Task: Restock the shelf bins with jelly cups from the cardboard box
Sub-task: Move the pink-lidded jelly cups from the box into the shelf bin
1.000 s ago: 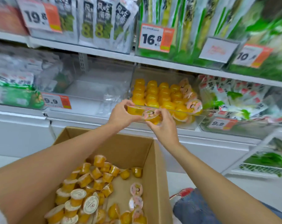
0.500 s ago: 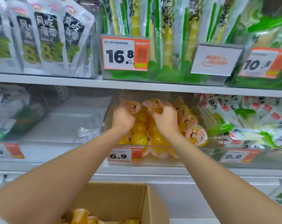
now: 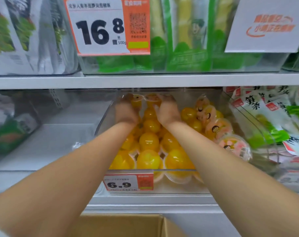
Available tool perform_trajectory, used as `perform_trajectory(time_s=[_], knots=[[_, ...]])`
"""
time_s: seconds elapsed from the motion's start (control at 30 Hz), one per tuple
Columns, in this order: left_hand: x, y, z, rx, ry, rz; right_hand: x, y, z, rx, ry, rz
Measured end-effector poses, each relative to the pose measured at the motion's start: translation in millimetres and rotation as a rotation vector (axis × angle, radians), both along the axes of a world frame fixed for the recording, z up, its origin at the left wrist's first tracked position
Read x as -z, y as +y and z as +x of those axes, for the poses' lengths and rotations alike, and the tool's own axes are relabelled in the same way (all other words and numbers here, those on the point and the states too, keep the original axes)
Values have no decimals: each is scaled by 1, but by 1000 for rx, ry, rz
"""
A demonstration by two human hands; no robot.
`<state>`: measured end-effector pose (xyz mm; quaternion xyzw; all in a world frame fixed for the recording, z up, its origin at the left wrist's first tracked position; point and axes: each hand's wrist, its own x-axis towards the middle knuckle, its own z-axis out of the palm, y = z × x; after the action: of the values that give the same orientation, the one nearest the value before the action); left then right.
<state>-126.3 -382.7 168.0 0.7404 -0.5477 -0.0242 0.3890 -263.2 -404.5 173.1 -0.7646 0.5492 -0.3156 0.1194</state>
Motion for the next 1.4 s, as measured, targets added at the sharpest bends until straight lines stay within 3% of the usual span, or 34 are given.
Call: perform_trajectory(time_s=[0.1,0.33,0.67,0.87,1.07,1.2,1.3,1.4], knots=[[-2,8,-3,27,-132,94,-3,3,0,-11,-9,9],[-2,39,-14,-53,-118,23,-3,16,1,-18,-64,18],[-2,48,-12,5,-124,191,-9,20,1,-79,16,49],[0,63,-12,47,-103,177,-11,38,-2,-8,113,2],[-10,118,-21,106,-153,2,-15,99,-17,-59,207,-212],[-20,180,-29,152,-148,-92,-15,159,-28,-75,136,-281],[-13,228,-31,169,-113,-43,-1,208,-33,-127,88,-284],[24,266,-28,199,-33,190,30,248,-34,-179,120,-166]])
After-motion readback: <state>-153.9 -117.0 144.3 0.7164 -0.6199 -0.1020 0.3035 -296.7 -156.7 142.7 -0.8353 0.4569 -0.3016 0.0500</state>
